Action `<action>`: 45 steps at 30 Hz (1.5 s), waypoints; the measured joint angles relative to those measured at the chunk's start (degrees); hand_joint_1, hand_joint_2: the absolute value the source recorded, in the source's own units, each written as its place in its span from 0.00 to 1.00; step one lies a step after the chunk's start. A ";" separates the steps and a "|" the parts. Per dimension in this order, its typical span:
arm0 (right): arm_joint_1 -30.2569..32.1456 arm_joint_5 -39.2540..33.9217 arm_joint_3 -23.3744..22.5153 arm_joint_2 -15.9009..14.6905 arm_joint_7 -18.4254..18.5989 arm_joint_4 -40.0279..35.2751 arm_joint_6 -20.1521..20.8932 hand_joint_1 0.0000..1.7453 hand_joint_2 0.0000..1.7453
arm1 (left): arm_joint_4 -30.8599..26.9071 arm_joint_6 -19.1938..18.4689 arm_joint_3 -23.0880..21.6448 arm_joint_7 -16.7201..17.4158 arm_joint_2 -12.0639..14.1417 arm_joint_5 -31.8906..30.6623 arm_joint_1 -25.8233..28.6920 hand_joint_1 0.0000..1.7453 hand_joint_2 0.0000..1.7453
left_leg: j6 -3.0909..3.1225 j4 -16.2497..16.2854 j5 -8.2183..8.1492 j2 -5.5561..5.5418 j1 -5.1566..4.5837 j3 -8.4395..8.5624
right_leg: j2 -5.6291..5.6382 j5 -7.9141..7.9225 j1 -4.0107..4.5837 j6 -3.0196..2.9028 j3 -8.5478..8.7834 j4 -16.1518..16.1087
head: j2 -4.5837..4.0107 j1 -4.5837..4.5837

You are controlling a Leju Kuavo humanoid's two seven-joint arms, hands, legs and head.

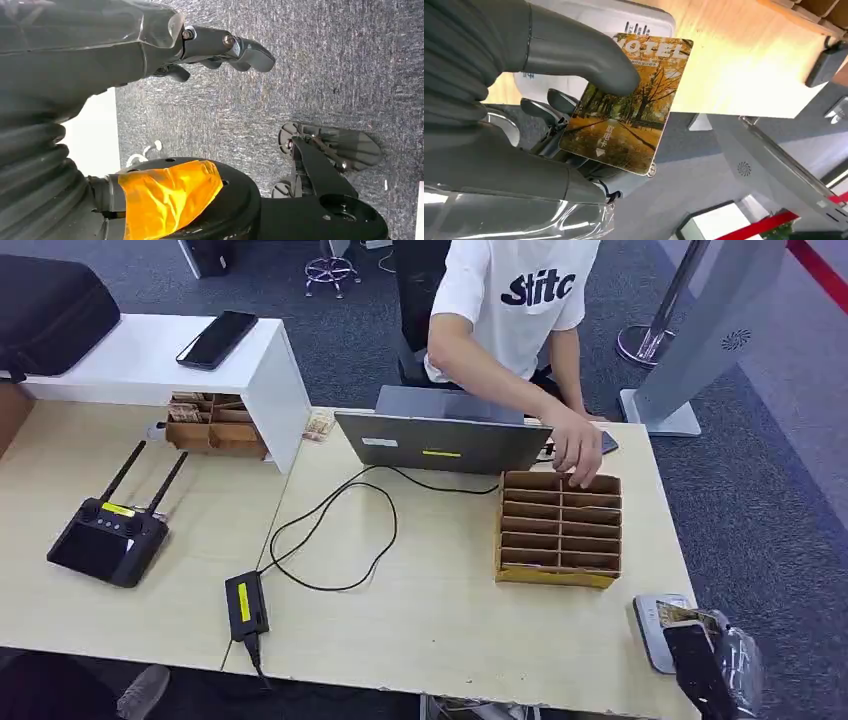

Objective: Pass the card to the sensor for recognition and then transmit it.

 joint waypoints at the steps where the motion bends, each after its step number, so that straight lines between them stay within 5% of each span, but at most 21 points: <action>1: 0.00 0.04 0.07 0.00 0.02 0.20 0.00 1.00 1.00 | 0.00 0.00 0.02 0.00 0.02 0.00 0.00 0.00 1.00 | 0.00 0.00 0.00 0.00 0.00 0.00 | 0.00 0.00 0.00 0.00 0.00 0.00 | 0.00 -0.02; 30: -0.55 0.59 -0.83 0.15 -0.81 3.67 -0.35 1.00 1.00 | 0.33 0.04 0.00 0.17 0.02 0.00 0.00 0.00 1.00 | 0.00 0.00 0.00 0.00 0.00 0.02 | 0.01 0.00 0.00 0.00 0.02 0.00 | 0.00 -0.02; 39: 0.99 -0.37 1.23 1.64 -1.64 -2.25 0.48 1.00 1.00 | 0.44 0.09 0.00 0.15 0.02 0.00 0.01 0.00 1.00 | 0.00 0.00 0.00 0.00 0.00 0.00 | -0.01 0.00 0.00 0.00 0.01 0.00 | 0.00 0.00; 45: 4.51 1.85 7.73 3.45 -1.45 -14.47 -1.46 0.98 1.00 | 0.44 0.24 0.02 0.07 0.02 0.00 0.01 0.00 1.00 | 0.00 0.00 0.00 0.00 0.00 0.00 | 0.00 0.00 0.00 0.00 0.00 0.00 | 0.00 -0.02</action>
